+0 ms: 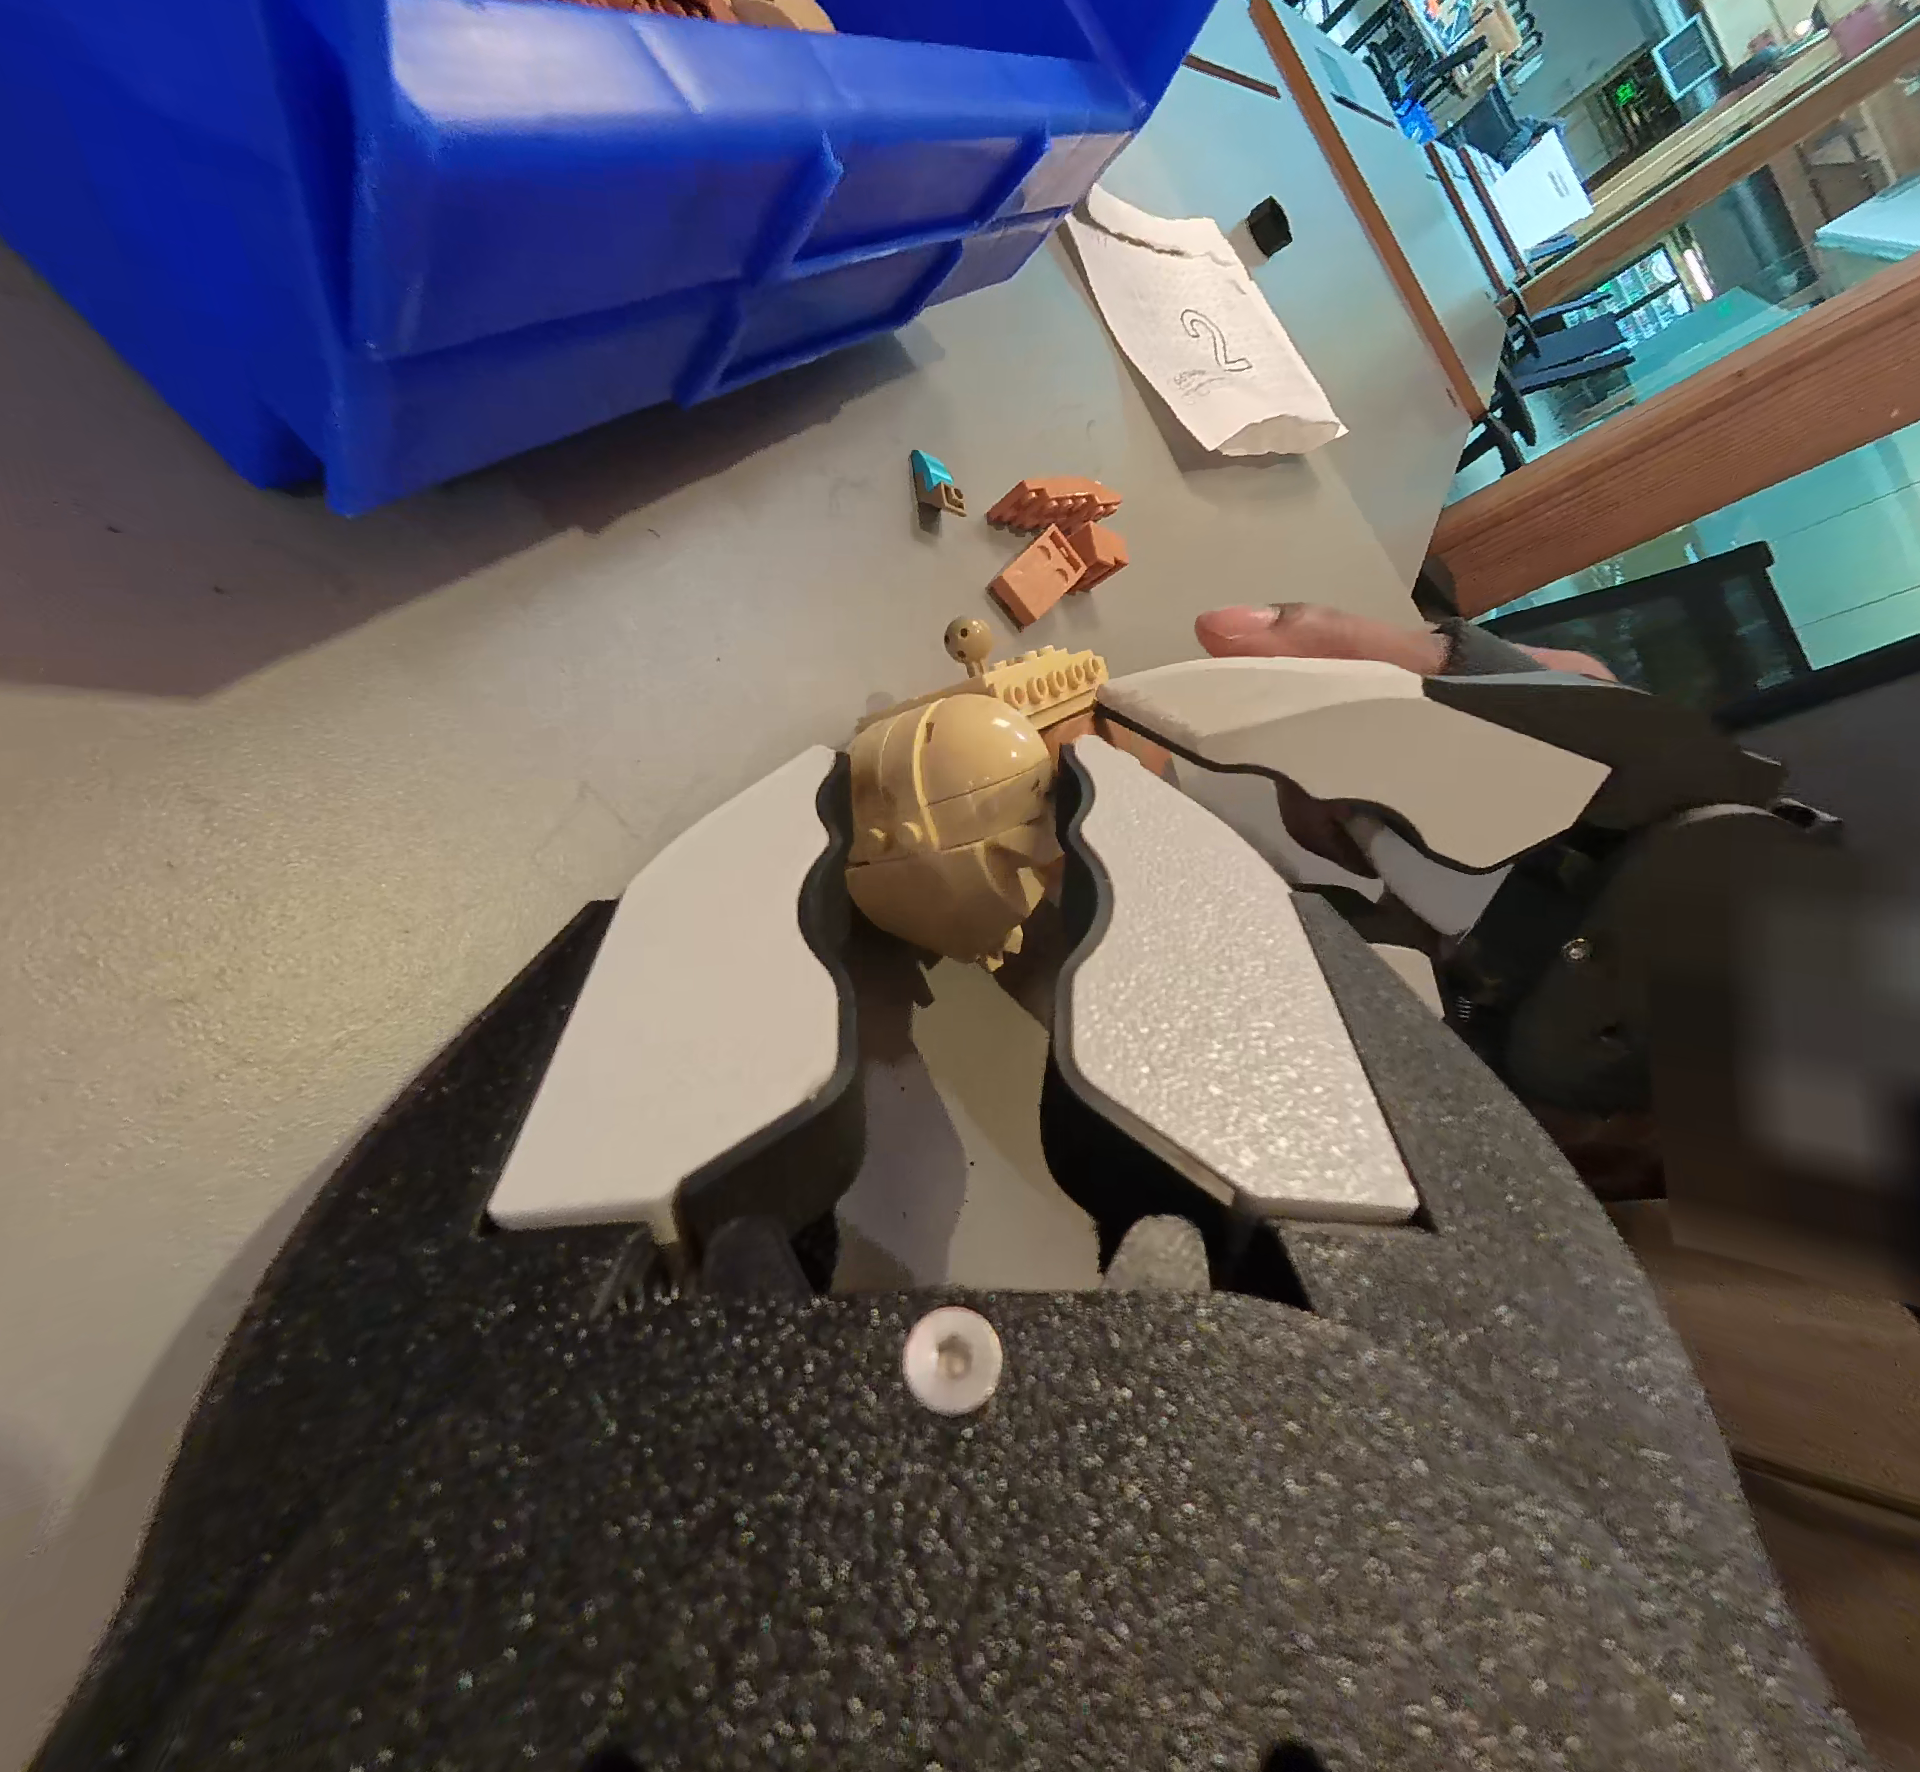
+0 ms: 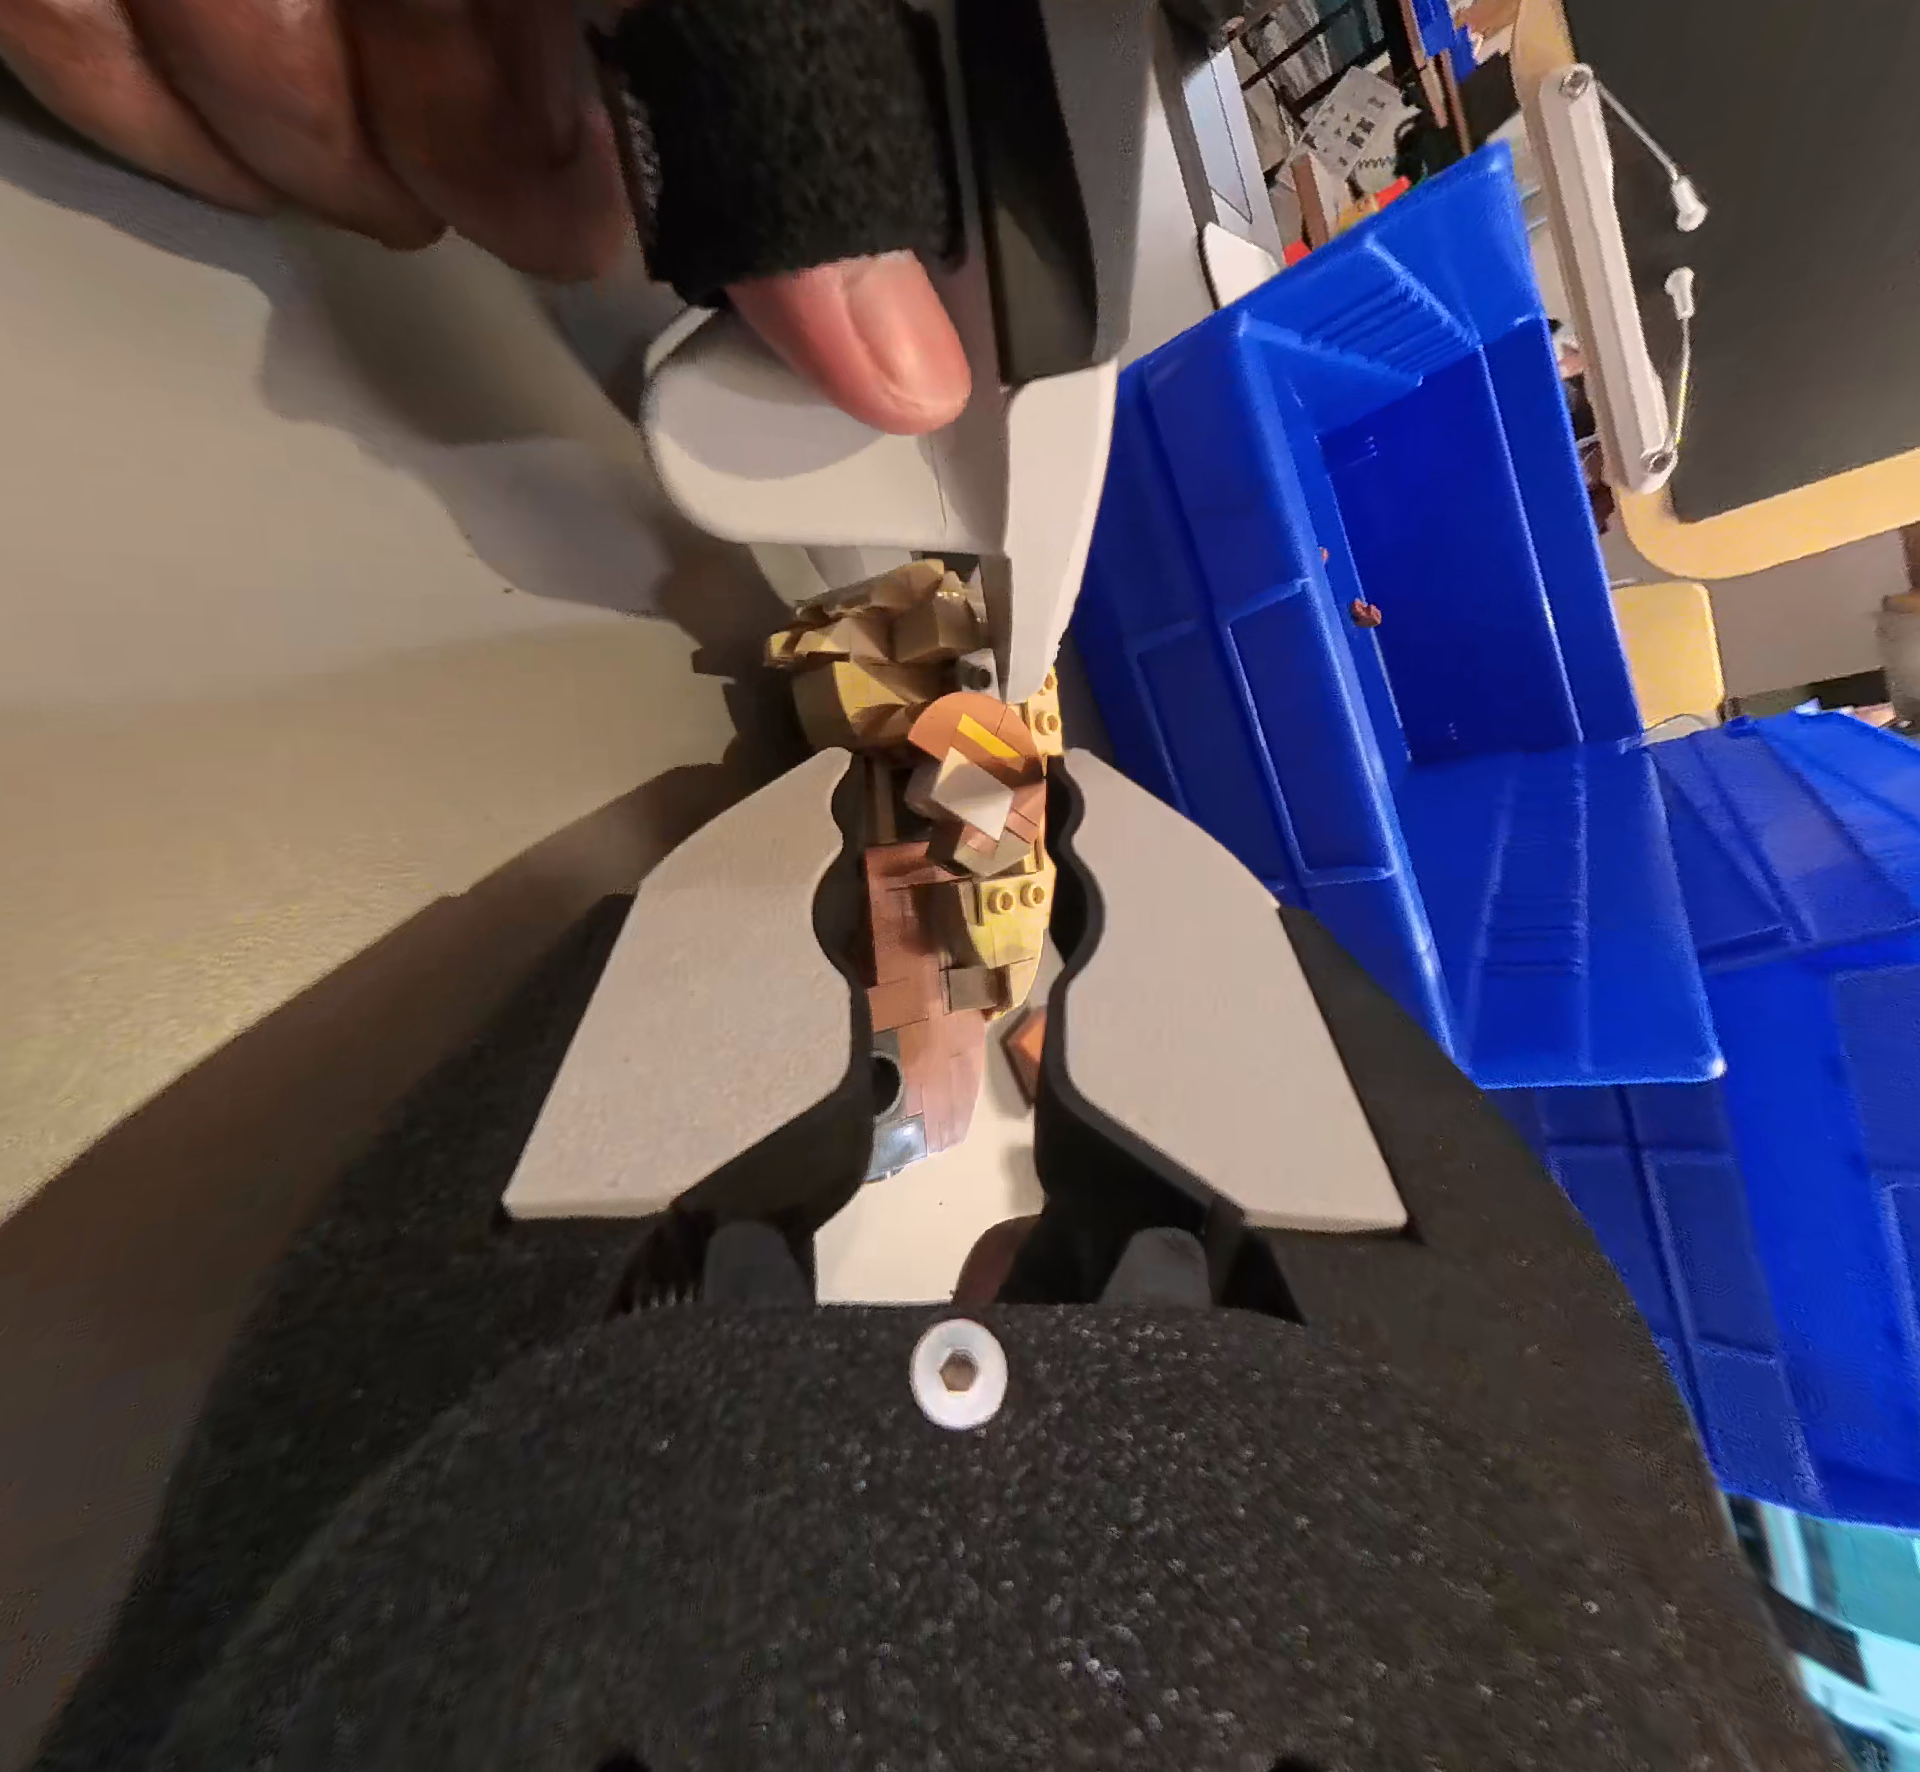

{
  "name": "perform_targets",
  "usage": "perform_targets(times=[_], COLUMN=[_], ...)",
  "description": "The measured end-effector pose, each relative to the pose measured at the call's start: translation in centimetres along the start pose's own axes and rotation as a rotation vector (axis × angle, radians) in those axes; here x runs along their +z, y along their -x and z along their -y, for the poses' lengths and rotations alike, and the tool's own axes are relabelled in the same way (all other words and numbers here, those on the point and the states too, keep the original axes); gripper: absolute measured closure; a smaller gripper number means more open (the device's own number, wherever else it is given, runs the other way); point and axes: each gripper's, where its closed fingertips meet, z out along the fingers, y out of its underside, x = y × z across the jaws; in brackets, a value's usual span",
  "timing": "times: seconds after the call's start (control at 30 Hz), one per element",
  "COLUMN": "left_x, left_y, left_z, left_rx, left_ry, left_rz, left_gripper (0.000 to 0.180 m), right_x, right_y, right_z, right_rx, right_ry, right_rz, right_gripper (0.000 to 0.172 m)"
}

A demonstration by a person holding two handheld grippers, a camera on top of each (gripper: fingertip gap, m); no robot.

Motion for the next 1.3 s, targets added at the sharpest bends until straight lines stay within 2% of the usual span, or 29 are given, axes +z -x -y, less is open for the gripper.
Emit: perform_targets(times=[0.17, 0.4, 0.57, 0.73, 0.97, 1.03, 1.1, 1.17, 1.23, 1.3], left_x=[0.1, 0.1, 0.1, 0.1, 0.3, 0.2, 0.0, 0.0, 0.1, 0.3], left_y=[0.0, -0.1, -0.1, -0.1, -0.2, -0.2, -0.1, -0.2, -0.4, -0.5], left_z=[0.0, 0.0, -0.1, 0.0, 0.0, 0.5, 0.8, 0.6, 0.5, 0.4], left_rx=[0.014, 0.017, 0.027, 0.042, 0.095, 0.132, 0.151, 0.138, 0.118, 0.11], left_ry=[0.003, 0.002, 0.003, 0.002, 0.006, -0.025, -0.04, -0.035, -0.025, -0.017], left_rz=[0.008, 0.008, 0.011, 0.023, 0.04, 0.057, 0.079, 0.055, 0.03, 0.015], left_gripper=[0.143, 0.143, 0.143, 0.144, 0.145, 0.153, 0.16, 0.16, 0.159, 0.158], right_x=[-0.3, -0.6, -0.2, 0.0, -0.2, -0.6, -1.1, -1.4, -1.3, -1.2], right_y=[0.0, 0.0, 0.1, 0.0, -0.2, -0.7, -2.2, -2.4, -1.8, -1.7], right_z=[0.2, 0.7, 0.5, 0.5, 0.5, 1.1, 1.1, 0.8, 0.1, -0.3], right_rx=[-0.086, 0.011, 0.092, 0.105, 0.216, 0.268, 0.326, 0.354, 0.366, 0.38], right_ry=[-0.007, -0.032, -0.024, -0.015, -0.046, -0.089, -0.11, -0.11, -0.075, -0.059], right_rz=[-0.009, 0.05, 0.108, 0.16, 0.206, 0.188, 0.121, 0.133, 0.161, 0.16], right_gripper=[0.136, 0.127, 0.141, 0.144, 0.145, 0.172, 0.172, 0.171, 0.161, 0.157])
